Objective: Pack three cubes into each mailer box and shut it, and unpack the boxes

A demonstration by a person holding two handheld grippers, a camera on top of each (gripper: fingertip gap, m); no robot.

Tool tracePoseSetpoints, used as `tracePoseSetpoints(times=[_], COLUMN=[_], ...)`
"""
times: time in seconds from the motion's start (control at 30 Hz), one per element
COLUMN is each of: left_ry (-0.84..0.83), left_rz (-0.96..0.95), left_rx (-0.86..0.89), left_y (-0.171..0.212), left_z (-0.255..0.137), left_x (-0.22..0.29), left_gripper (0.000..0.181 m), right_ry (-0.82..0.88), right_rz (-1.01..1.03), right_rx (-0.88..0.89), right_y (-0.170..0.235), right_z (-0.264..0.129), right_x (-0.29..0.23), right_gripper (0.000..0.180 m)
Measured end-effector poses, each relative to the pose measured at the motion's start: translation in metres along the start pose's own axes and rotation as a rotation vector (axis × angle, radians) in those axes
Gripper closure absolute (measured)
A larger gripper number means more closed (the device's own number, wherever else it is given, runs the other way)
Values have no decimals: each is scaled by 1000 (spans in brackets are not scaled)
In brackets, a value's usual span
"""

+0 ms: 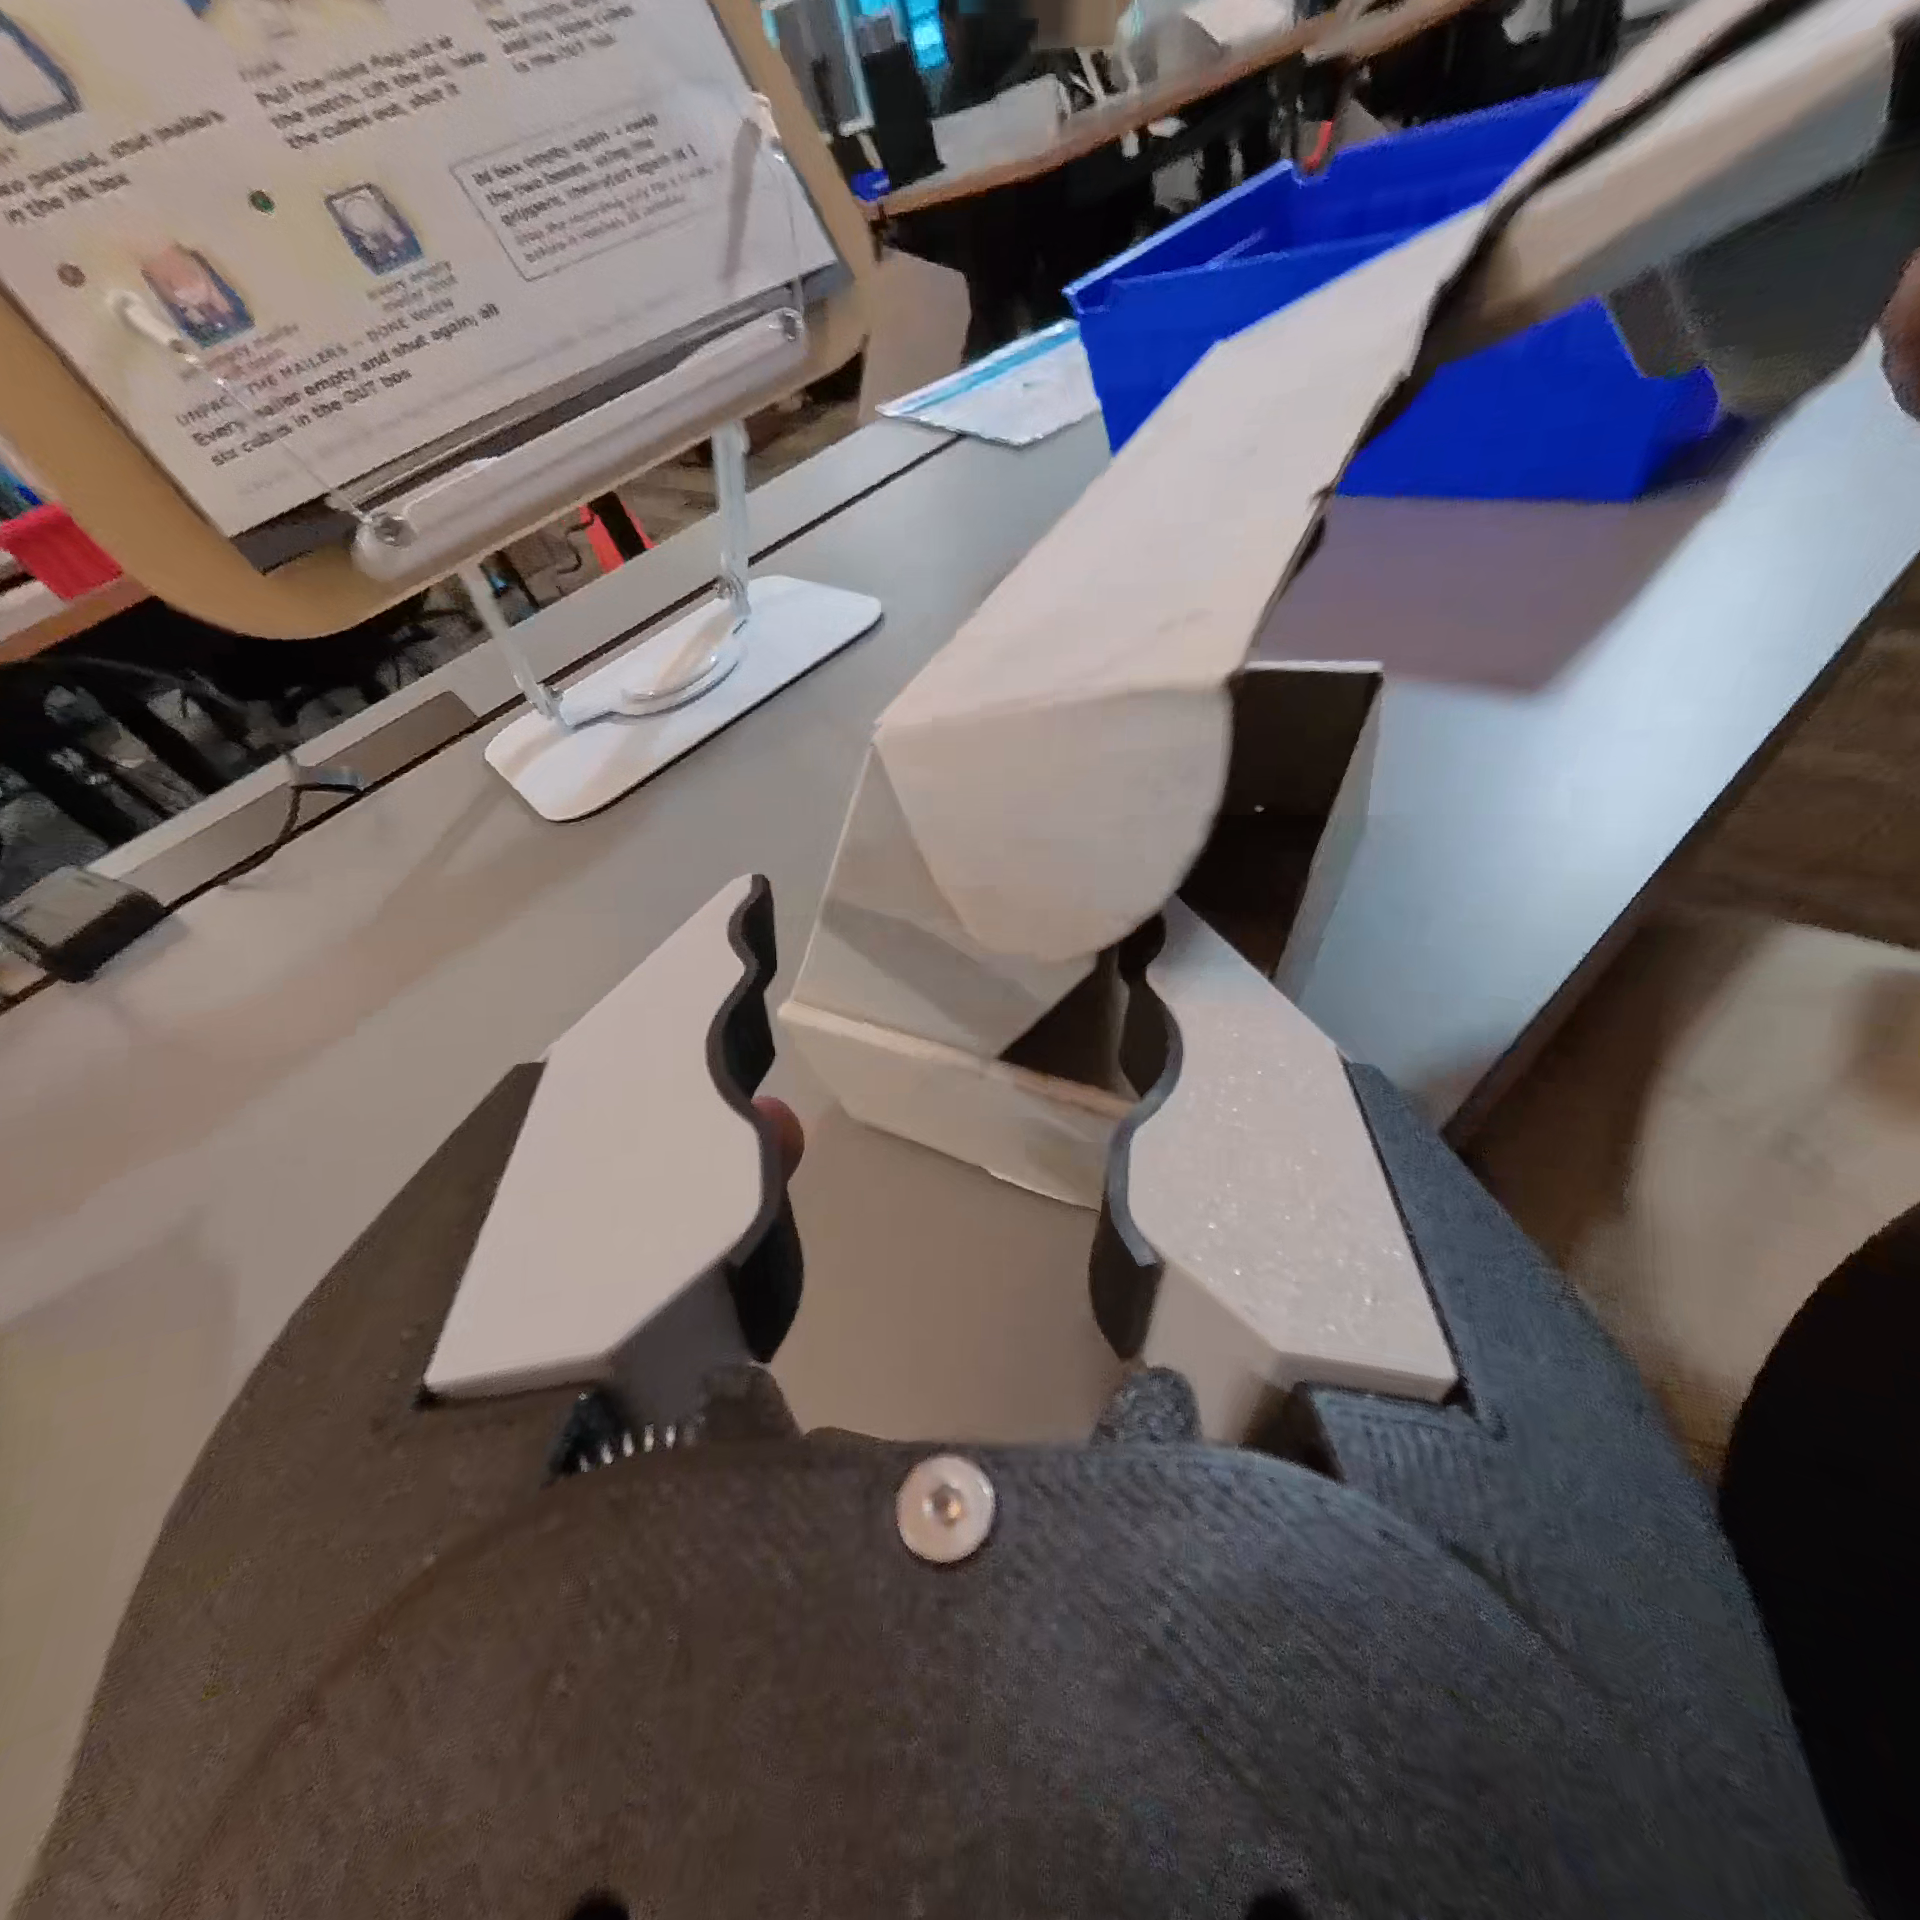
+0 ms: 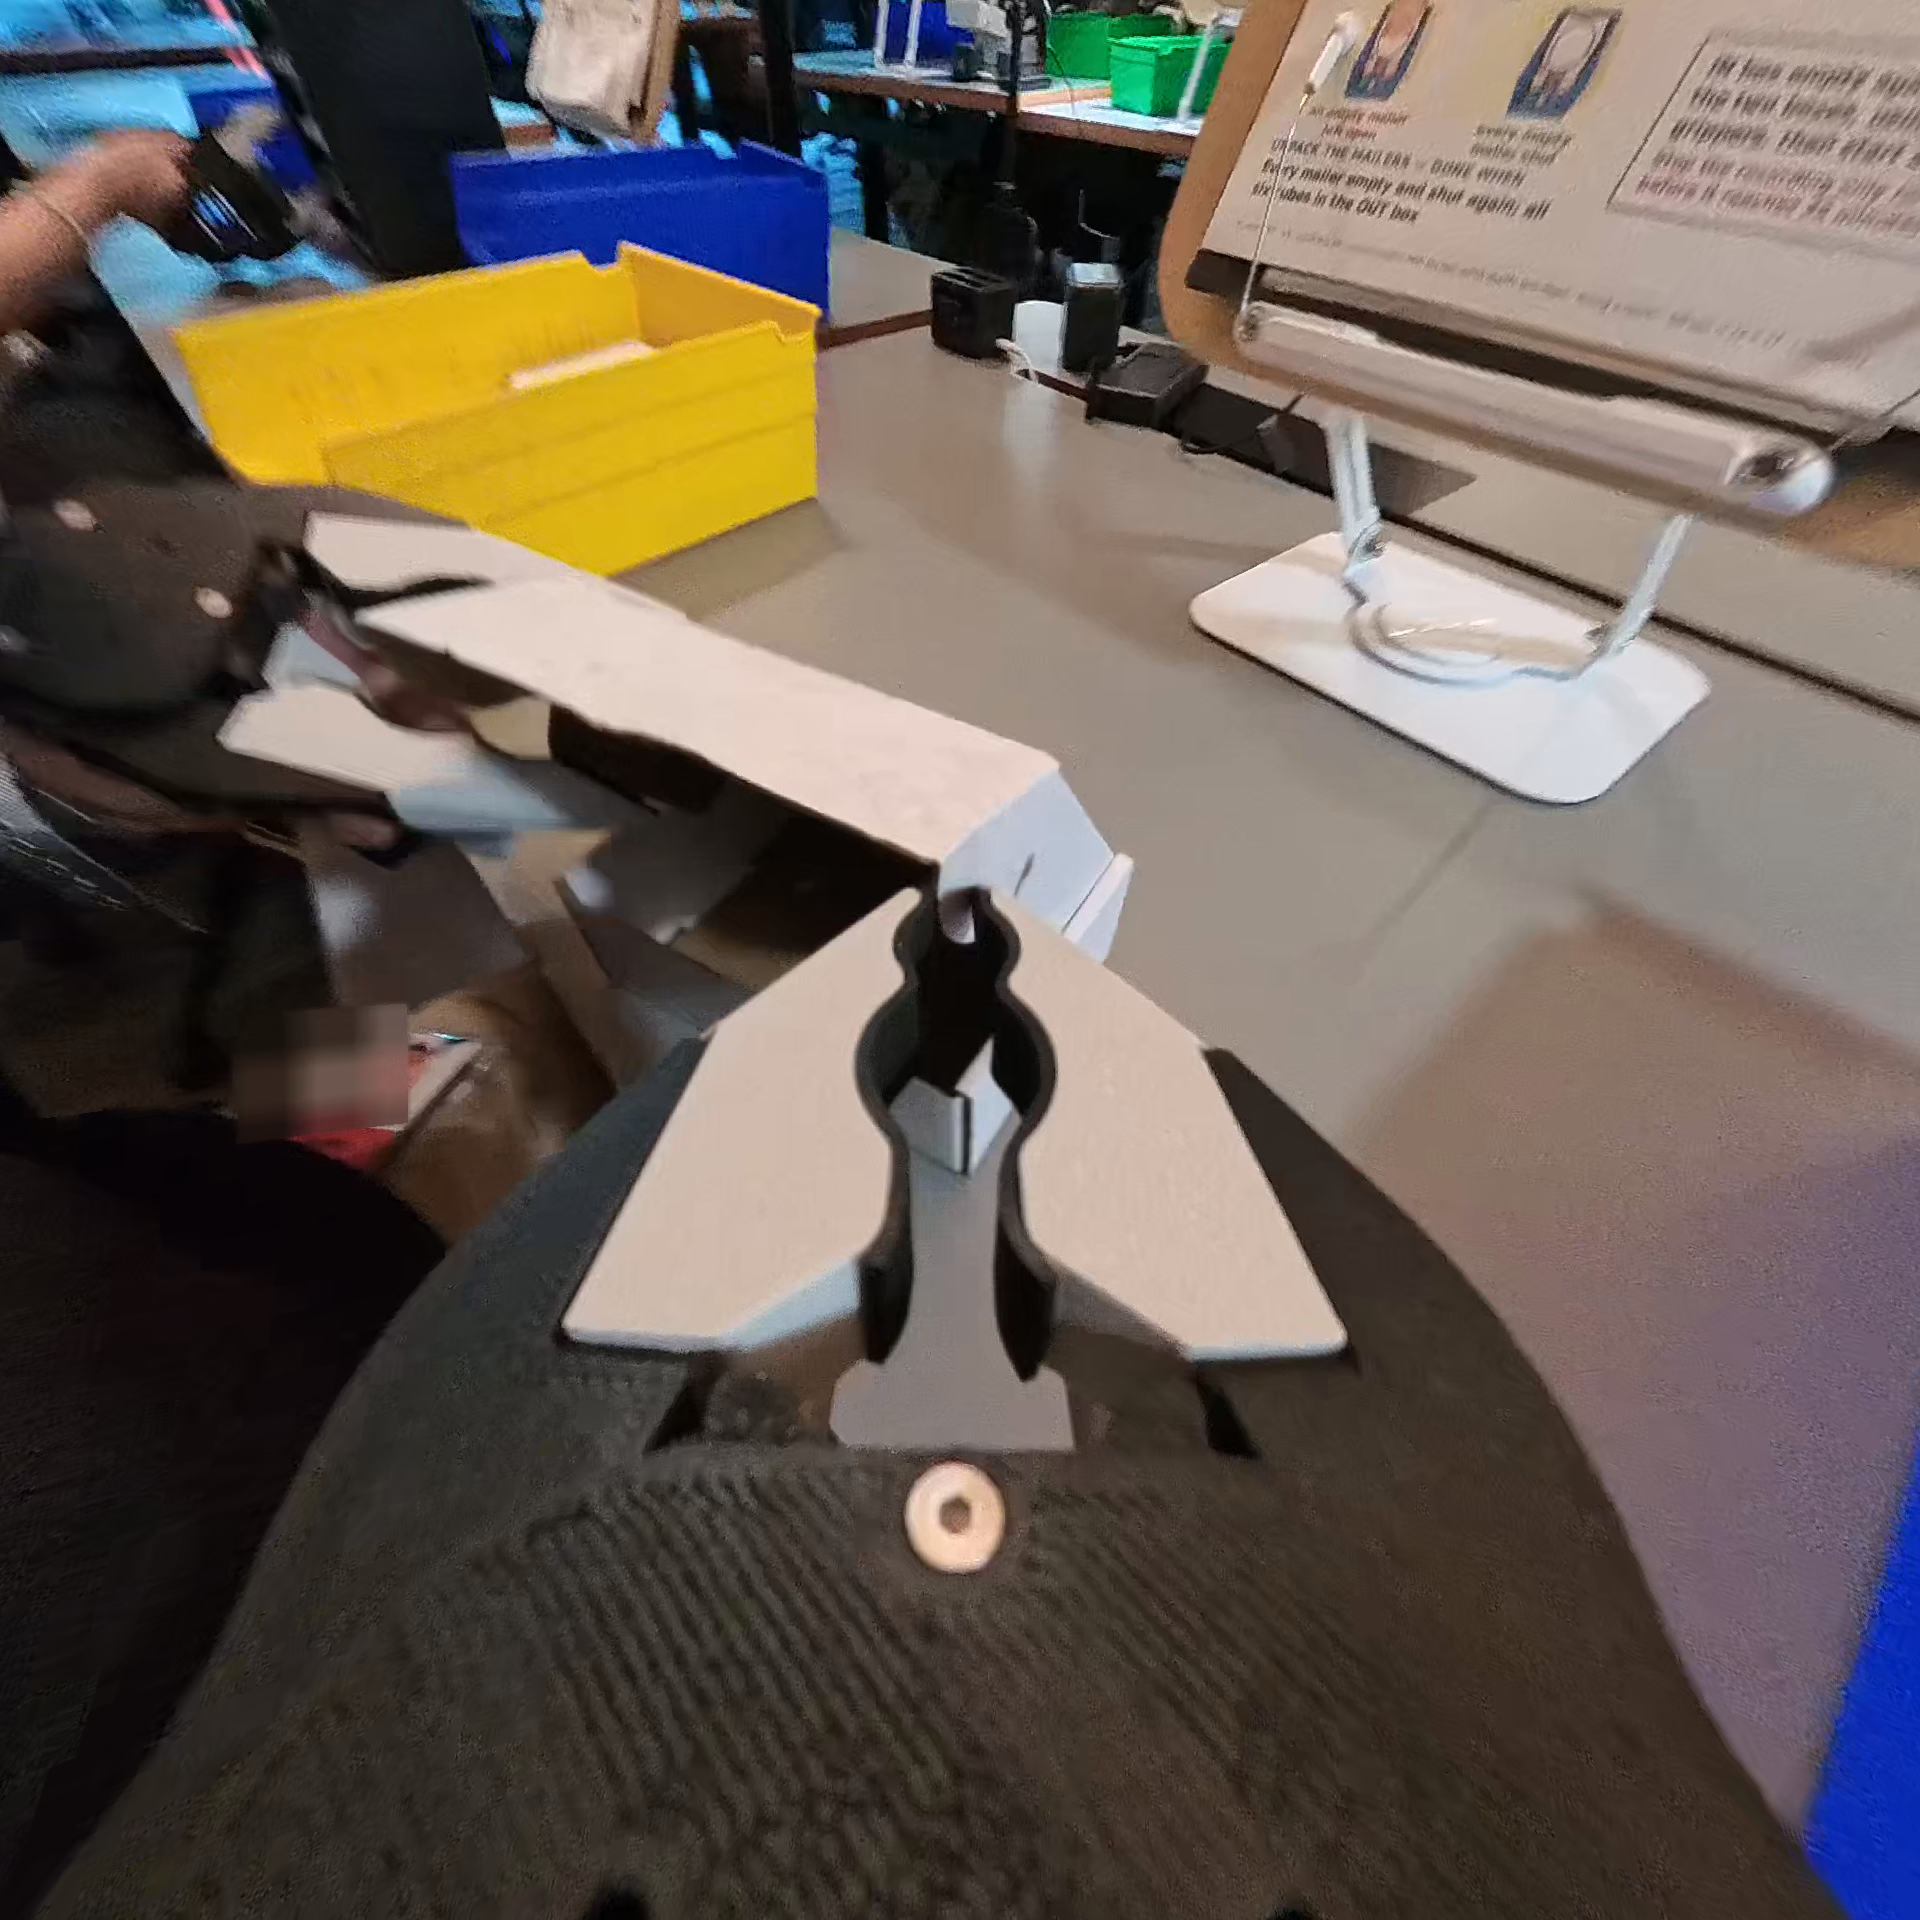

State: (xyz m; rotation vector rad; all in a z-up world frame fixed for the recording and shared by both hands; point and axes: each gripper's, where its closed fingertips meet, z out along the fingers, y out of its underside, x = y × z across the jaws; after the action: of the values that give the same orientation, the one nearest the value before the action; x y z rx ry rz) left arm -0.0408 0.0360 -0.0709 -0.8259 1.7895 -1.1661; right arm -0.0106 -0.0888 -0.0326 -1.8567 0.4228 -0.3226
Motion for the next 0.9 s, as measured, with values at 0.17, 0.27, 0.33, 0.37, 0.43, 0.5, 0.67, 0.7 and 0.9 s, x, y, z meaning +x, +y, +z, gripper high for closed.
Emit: tracePoseSetpoints(times=[0.17, 0.27, 0.33, 0.37, 0.43, 0.5, 0.67, 0.7, 0.9], left_ry=[133, 153, 180, 195, 233, 269, 277, 282, 339], left_rz=[91, 141, 164, 182, 206, 212, 249, 251, 154], left_rx=[-100, -76, -56, -39, -13, 0, 16, 22, 82], left_y=[21, 19, 16, 14, 10, 7, 5, 4, -21], left_z=[5, 4, 1, -1, -5, -7, -7, -8, -30], left_x=[31, 36, 41, 45, 53, 62, 68, 69, 64], left_gripper=[100, 99, 96, 95, 95, 96, 99, 99, 90], right_ry=[-42, -20, -9, -2, 11, 5, -33, -37, -18], right_rz=[112, 101, 98, 93, 91, 107, 165, 170, 179], right_rx=[4, -9, -20, -26, -39, -46, -47, -49, -52], right_y=[1, 4, 6, 7, 11, 13, 17, 18, 21], right_z=[-1, 0, 1, 1, 2, 3, 2, 2, 1], right_x=[2, 5, 6, 7, 10, 11, 13, 14, 20], right_gripper=[178, 178, 179, 179, 179, 180, 180, 180, 180])
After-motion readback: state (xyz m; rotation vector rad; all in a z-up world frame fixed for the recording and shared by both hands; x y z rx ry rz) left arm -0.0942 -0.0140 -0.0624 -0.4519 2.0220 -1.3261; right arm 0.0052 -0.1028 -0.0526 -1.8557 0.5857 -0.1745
